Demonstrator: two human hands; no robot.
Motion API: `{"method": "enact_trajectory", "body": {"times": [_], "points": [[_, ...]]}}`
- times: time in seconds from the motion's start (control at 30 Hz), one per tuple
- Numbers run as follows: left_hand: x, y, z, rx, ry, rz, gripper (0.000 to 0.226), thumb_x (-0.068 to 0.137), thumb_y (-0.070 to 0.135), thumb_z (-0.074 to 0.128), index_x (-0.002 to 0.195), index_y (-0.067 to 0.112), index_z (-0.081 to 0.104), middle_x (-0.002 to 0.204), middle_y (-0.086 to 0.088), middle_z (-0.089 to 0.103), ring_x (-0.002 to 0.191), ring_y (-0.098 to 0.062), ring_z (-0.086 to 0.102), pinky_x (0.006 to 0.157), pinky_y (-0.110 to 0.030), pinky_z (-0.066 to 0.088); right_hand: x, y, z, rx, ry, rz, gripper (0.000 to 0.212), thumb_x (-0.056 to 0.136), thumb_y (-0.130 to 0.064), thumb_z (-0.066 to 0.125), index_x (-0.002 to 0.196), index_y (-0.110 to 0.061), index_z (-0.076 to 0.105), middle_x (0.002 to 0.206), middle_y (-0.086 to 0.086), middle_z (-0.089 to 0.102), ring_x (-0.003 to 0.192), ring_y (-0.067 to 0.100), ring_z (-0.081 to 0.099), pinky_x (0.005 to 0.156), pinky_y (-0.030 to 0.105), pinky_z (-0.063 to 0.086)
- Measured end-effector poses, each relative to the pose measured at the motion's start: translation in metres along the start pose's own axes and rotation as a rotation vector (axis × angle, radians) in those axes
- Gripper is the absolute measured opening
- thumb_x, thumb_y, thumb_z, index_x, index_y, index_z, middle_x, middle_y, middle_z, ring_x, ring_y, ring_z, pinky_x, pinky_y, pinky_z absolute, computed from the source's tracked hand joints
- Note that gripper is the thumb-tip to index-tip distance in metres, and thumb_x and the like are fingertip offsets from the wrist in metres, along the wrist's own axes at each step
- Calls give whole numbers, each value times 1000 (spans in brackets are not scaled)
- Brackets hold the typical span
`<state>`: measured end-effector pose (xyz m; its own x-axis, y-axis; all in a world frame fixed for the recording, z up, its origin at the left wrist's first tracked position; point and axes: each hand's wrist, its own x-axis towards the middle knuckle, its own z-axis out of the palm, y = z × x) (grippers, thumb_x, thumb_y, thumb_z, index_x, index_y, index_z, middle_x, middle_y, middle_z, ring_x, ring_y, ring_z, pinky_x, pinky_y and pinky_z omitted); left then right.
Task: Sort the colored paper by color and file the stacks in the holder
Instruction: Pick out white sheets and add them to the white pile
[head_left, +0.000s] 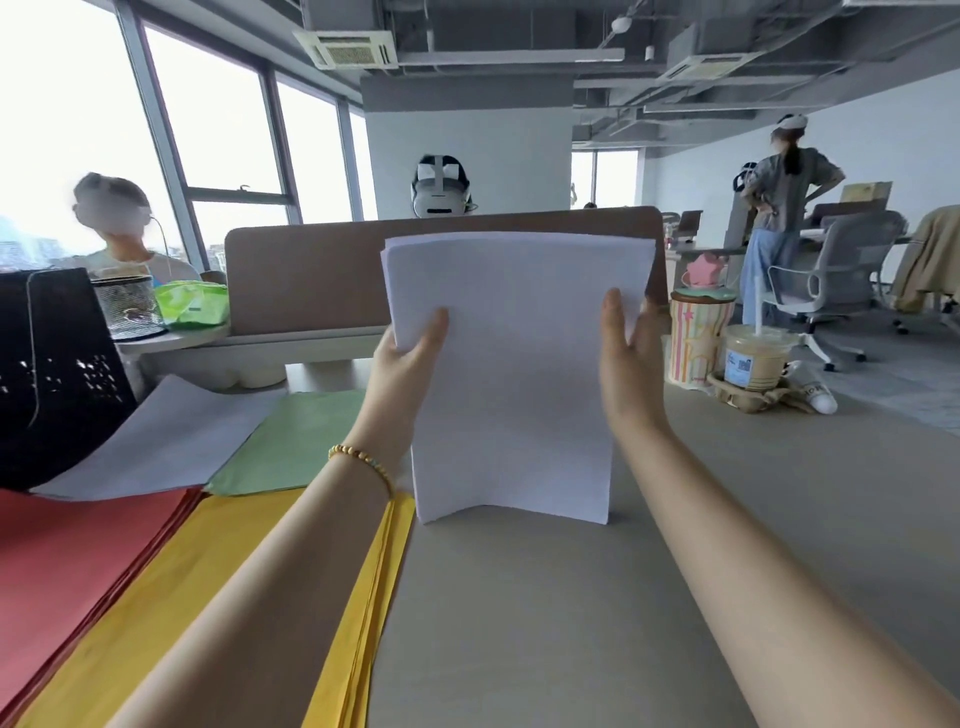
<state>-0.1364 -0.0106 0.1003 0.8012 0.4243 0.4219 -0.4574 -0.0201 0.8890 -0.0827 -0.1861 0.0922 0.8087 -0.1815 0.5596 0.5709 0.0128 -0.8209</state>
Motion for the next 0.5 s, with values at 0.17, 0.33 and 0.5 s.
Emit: {"method": "enact_trajectory", "body": {"times": [0.17, 0.33, 0.5], "points": [[6, 3, -3, 47, 77, -43, 21, 93, 34, 56, 80, 19, 64, 80, -3, 61, 74, -21, 58, 71, -37, 50, -2, 7, -1, -45, -30, 35, 40, 97, -39, 44, 131, -18, 47, 106, -13, 55, 103, 5, 49, 84, 15, 32], [20, 14, -31, 0, 193, -73, 20, 93, 31, 55, 79, 20, 64, 78, 2, 63, 70, -18, 60, 73, -34, 53, -4, 27, -2, -210, -357, 161, 19, 95, -31, 52, 79, -23, 57, 68, -8, 55, 59, 4, 50, 57, 22, 40], [21, 11, -92, 72, 71, -256, 29, 95, 33, 52, 101, 7, 63, 96, -10, 67, 70, -18, 66, 66, -31, 58, -15, 38, 39, -99, -468, 411, 19, 95, -29, 51, 91, -17, 66, 89, 5, 69, 79, 25, 65, 77, 35, 50]]}}
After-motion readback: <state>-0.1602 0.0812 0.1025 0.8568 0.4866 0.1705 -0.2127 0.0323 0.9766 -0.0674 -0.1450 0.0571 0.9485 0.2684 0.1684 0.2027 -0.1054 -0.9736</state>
